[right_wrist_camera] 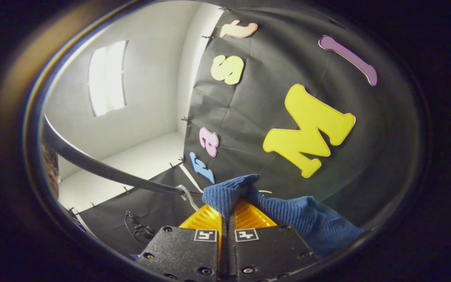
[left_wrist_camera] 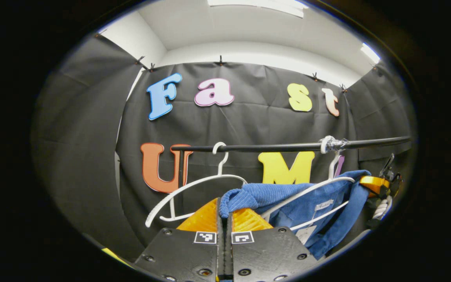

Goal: Grasp the clothes on the hanger with both hands and then place them into the laundry hamper below.

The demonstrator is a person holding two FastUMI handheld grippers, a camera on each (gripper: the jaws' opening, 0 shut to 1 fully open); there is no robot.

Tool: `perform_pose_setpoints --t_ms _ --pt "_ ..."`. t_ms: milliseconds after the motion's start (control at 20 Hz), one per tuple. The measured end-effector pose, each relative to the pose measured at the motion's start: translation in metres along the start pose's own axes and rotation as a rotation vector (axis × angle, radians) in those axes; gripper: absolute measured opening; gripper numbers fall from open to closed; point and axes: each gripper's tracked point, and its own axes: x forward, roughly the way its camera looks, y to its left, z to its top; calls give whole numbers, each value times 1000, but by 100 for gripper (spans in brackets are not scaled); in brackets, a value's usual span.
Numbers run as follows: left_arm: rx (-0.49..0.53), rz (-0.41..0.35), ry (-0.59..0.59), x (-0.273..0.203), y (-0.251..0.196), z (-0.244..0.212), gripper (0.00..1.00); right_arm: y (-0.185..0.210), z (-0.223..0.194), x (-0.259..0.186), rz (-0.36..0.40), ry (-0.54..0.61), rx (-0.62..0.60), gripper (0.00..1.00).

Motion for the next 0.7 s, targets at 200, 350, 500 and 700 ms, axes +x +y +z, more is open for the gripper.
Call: perform_pose_setpoints --t_ms 200,350,500,700 --pt "8 -24 10 6 -5 -5 0 -7 17 2 -4 -40 60 4" --pt "-24 -61 22 11 -9 -10 0 -26 33 3 -15 -75 166 3" --pt "-57 -111 32 15 -12 -15 3 -41 38 2 -45 -94 228 3" --pt "-123 -158 71 21 -5 -27 0 -62 29 5 -151 -44 209 3"
